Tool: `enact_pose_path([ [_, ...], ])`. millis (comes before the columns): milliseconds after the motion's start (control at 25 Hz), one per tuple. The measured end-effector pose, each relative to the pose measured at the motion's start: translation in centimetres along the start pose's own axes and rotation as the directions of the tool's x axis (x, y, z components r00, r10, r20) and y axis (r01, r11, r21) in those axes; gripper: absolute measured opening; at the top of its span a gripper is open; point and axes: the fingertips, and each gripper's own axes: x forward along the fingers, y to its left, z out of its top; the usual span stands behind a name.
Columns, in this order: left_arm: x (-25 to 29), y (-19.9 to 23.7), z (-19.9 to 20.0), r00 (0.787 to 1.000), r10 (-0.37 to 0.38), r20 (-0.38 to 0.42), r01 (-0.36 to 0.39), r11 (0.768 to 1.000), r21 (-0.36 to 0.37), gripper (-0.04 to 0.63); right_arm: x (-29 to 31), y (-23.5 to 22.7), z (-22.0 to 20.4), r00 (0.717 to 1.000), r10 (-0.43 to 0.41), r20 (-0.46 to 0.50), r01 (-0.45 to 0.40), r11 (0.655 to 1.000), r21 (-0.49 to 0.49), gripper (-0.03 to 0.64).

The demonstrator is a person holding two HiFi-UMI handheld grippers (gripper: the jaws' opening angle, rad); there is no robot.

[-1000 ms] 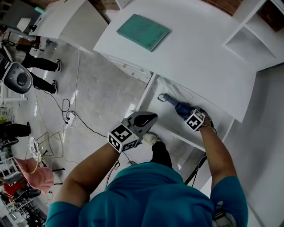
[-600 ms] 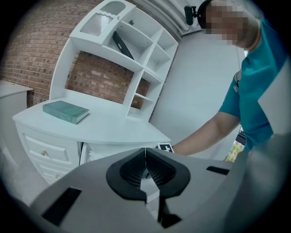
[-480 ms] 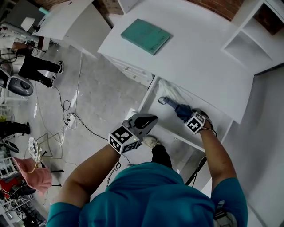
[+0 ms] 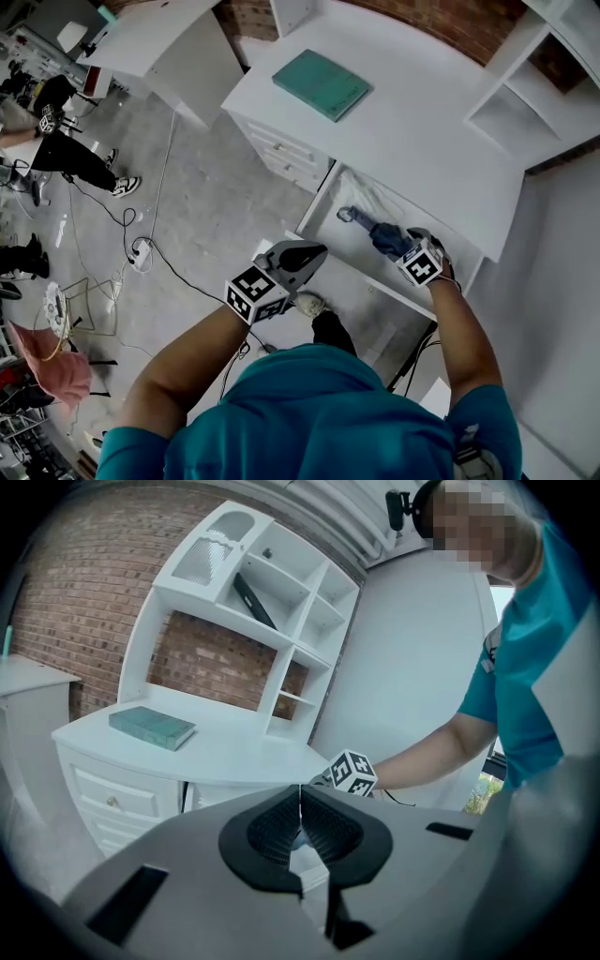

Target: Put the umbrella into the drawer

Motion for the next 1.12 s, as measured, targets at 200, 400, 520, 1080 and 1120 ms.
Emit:
enact_pose_path([
  [200, -1.5, -0.8, 1.2, 1.000, -0.002, 0.026, 0.001, 1.000, 0.021, 0.018, -5.4, 0.3, 4.1, 0.981, -0.019, 0.193, 0.007, 0.998, 0.061, 0.300],
  [400, -3.2, -1.1, 2.8, 0.999, 0.003, 0.045, -0.004, 1.000, 0.026, 0.018, -12.4, 0.9, 7.5, 0.901, -0.047, 0.431, -0.033, 0.984, 0.177, 0.299],
  [520, -4.1, -1.4, 4.0, 0.997, 0.000, 0.077, -0.003, 0.999, 0.037, 0.018, -16.7, 1.7, 8.8, 0.824, -0.055, 0.564, -0.091, 0.969, 0.228, 0.299],
  [1080, -7.3, -2.1, 5.7, 0.993, 0.008, 0.121, -0.011, 0.999, 0.030, 0.018, -24.8, 5.9, 9.8, 0.594, -0.146, 0.791, -0.173, 0.937, 0.303, 0.023],
  [1120, -7.4, -2.1, 5.8, 0.993, 0.011, 0.121, -0.014, 1.000, 0.028, 0.018, -24.8, 6.0, 9.8, 0.590, -0.141, 0.795, -0.176, 0.938, 0.297, 0.023],
])
